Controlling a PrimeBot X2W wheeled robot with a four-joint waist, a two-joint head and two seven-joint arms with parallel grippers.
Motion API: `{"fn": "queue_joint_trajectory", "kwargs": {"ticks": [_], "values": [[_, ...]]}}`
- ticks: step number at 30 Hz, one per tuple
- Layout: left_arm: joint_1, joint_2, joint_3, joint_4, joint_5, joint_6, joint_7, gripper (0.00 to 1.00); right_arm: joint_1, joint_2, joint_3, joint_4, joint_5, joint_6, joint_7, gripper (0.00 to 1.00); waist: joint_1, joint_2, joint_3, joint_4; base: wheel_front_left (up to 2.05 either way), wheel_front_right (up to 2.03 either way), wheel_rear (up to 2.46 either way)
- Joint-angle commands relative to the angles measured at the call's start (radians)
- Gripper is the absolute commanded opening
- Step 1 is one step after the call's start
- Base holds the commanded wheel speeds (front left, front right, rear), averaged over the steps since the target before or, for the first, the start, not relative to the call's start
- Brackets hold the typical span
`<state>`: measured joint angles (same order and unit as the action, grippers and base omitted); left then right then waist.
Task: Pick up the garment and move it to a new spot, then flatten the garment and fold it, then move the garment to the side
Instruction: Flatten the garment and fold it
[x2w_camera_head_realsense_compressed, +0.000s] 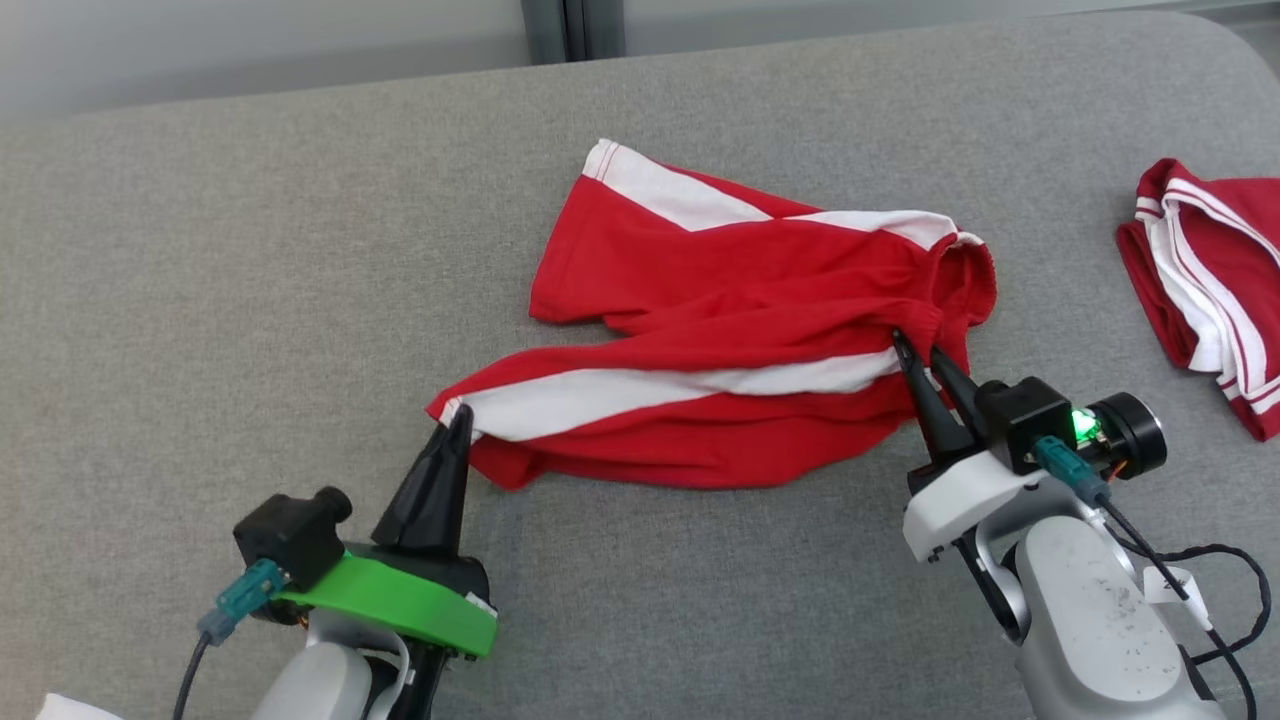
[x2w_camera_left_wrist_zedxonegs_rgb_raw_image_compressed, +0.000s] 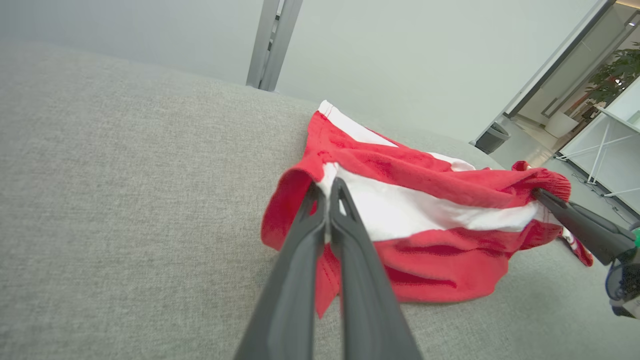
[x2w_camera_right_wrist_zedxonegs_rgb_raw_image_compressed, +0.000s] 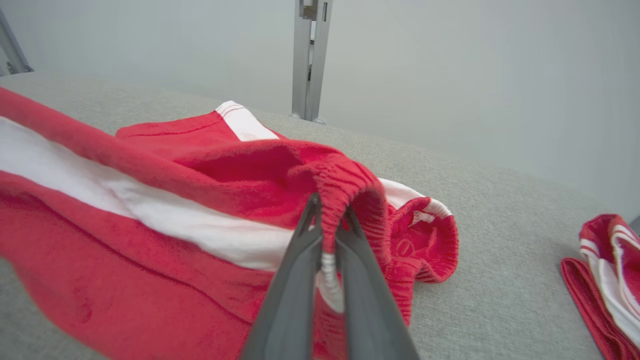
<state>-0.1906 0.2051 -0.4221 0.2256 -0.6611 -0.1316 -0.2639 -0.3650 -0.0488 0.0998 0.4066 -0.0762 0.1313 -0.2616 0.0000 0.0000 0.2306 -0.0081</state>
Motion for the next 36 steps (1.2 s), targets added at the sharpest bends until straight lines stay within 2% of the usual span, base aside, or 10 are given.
{"fn": "queue_joint_trajectory", "kwargs": {"ticks": [1,6,8,14,20,24,27,31,33,36], "values": [[0.012,0.006,0.022,-0.035,0.025,0.002,0.0,0.0,0.006,-0.004,-0.005,-0.024,0.024,-0.001,-0.004,0.0,0.0,0.0,-0.05,0.002,0.0,0.0,0.0],[-0.029,0.042,0.077,-0.165,0.068,0.002,0.0,0.0,-0.009,-0.011,-0.01,-0.112,0.106,-0.001,-0.004,0.0,0.0,0.0,-0.131,0.005,0.0,0.0,0.0],[-0.061,0.078,0.079,-0.216,0.086,0.002,0.0,0.0,-0.026,-0.019,-0.005,-0.146,0.168,-0.001,-0.004,0.0,0.0,0.0,-0.158,0.006,0.0,0.0,0.0],[-0.201,0.226,0.099,-0.32,0.08,0.002,0.0,0.0,-0.127,-0.109,0.049,-0.261,0.362,-0.001,0.043,0.0,0.0,0.0,-0.205,0.004,0.0,0.0,0.0],[-0.371,0.366,0.089,-0.328,0.026,0.002,0.0,0.0,-0.245,-0.168,0.063,-0.395,0.473,-0.002,0.196,0.0,0.0,0.0,-0.181,0.006,0.0,0.0,0.0],[-0.487,0.422,0.044,-0.237,-0.045,0.002,0.014,0.0,-0.339,-0.167,0.074,-0.385,0.495,-0.002,0.278,0.0,0.0,0.0,-0.112,0.006,0.0,0.0,0.0],[-0.561,0.429,0.004,-0.168,-0.08,0.002,0.014,0.0,-0.408,-0.15,0.09,-0.337,0.474,-0.001,0.291,0.0,0.0,0.0,-0.047,0.009,0.0,0.0,0.0],[-0.688,0.429,-0.035,-0.062,-0.097,0.002,0.005,0.0,-0.544,-0.128,0.116,-0.238,0.401,-0.002,0.252,0.0,0.0,0.0,0.06,0.01,0.0,0.0,0.0],[-0.759,0.421,-0.034,-0.015,-0.084,0.002,0.0,0.0,-0.628,-0.114,0.117,-0.18,0.345,-0.002,0.206,0.0,0.0,0.0,0.107,0.012,0.0,0.0,0.0],[-0.856,0.39,0.026,-0.012,-0.029,0.002,-0.001,0.0,-0.748,-0.084,0.1,-0.089,0.266,-0.002,0.116,0.0,0.0,0.0,0.152,0.016,0.0,0.0,0.0]]}}
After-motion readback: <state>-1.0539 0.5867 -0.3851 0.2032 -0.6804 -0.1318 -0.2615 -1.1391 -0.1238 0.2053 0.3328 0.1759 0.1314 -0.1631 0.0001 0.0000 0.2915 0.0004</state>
